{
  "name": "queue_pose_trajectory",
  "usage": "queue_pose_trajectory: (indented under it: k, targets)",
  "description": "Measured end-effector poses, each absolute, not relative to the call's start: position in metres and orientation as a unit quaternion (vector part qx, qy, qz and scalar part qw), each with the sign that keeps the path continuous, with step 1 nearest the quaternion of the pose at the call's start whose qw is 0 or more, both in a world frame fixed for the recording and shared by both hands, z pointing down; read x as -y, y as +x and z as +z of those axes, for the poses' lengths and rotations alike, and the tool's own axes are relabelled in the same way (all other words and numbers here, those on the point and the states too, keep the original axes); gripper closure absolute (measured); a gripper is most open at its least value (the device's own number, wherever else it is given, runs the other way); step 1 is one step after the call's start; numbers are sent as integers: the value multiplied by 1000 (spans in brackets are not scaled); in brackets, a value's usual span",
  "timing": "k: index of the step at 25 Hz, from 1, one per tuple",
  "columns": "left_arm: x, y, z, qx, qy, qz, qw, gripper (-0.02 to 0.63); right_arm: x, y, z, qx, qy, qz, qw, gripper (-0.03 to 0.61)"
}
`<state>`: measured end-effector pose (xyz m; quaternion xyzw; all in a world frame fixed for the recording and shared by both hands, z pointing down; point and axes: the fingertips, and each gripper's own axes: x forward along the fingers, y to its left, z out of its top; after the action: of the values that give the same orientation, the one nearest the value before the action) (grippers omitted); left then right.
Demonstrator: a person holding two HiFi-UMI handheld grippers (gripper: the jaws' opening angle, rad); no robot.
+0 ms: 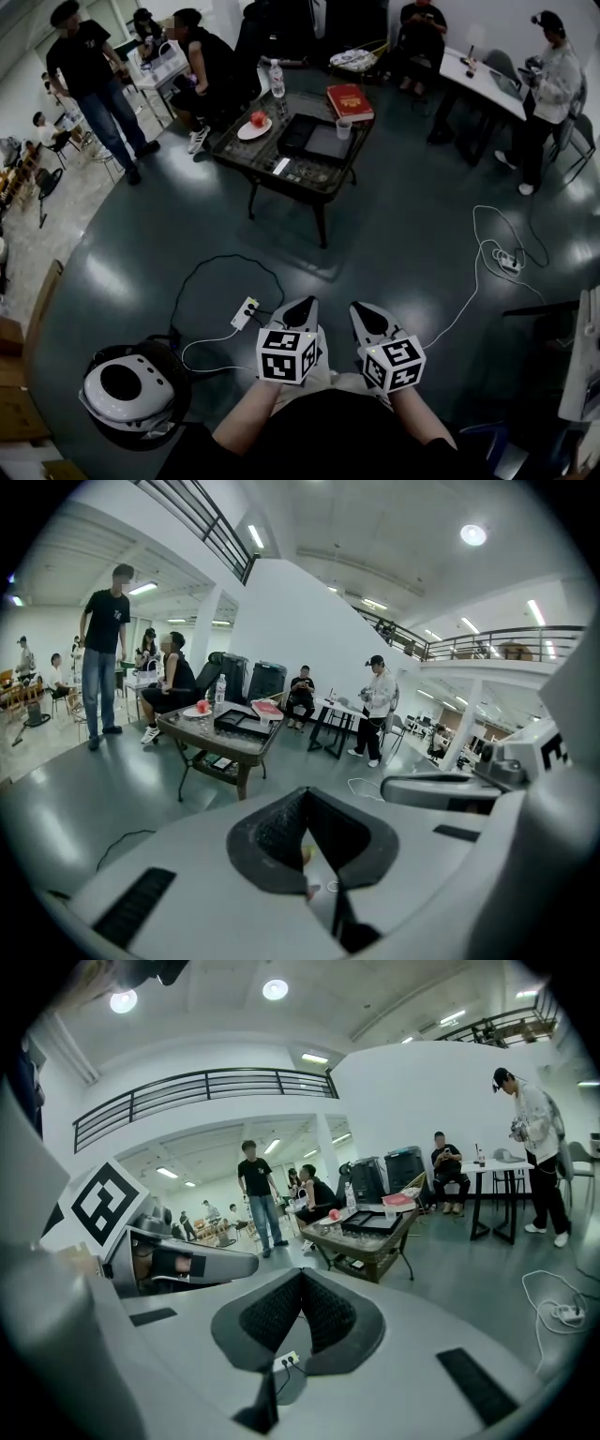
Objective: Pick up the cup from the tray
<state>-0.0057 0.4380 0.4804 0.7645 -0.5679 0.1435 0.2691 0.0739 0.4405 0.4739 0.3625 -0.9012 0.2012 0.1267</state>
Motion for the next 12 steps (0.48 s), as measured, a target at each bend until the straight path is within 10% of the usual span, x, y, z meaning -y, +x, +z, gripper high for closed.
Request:
queue_pose_trajectory:
  k: [12]
  targets:
    - [-361, -33, 480, 570, 762, 140, 272, 604, -365, 50, 478, 900, 364, 203, 130, 568]
